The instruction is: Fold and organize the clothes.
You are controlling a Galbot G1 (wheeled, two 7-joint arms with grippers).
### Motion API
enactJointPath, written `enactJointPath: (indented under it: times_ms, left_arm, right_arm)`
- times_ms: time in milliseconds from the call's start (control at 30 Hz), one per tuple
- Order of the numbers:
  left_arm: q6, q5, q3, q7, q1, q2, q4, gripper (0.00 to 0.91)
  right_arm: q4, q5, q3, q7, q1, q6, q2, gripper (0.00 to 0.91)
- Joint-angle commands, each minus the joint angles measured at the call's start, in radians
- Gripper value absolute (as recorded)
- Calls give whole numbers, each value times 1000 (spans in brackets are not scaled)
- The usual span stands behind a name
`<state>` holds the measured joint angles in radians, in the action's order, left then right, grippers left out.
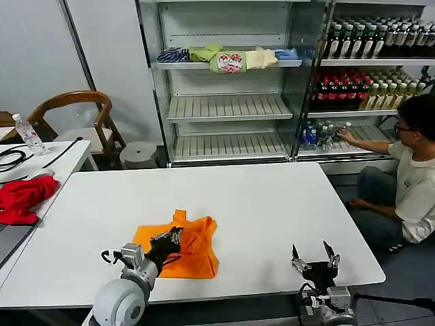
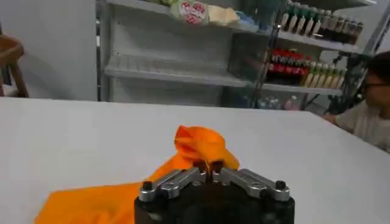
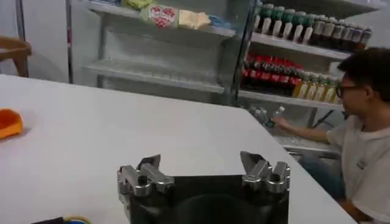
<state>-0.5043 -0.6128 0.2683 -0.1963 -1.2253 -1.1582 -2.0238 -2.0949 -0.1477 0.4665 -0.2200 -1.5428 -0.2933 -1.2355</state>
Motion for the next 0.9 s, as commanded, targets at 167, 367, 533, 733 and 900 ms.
enactJointPath:
  times_ms: [167, 367, 533, 733, 900]
  left_arm:
    - [64, -47, -47, 39, 8, -65, 36, 907]
    - [155, -54, -91, 85, -16, -127, 40, 907]
    - [206, -61, -47, 121, -37, -105, -41, 907]
    - [249, -29, 132, 135, -77, -2, -76, 907]
    - [204, 124, 259, 73, -146, 53, -16, 907]
  right_arm:
    - [7, 1, -5, 0, 6, 0, -2, 907]
    - [-1, 1, -10, 0, 10, 0, -5, 907]
    - [-10, 2, -8, 1, 9, 2, -5, 907]
    - [-25, 2, -17, 1, 11, 8, -6, 907]
    - [-35, 1, -22, 1, 19, 9, -4, 907]
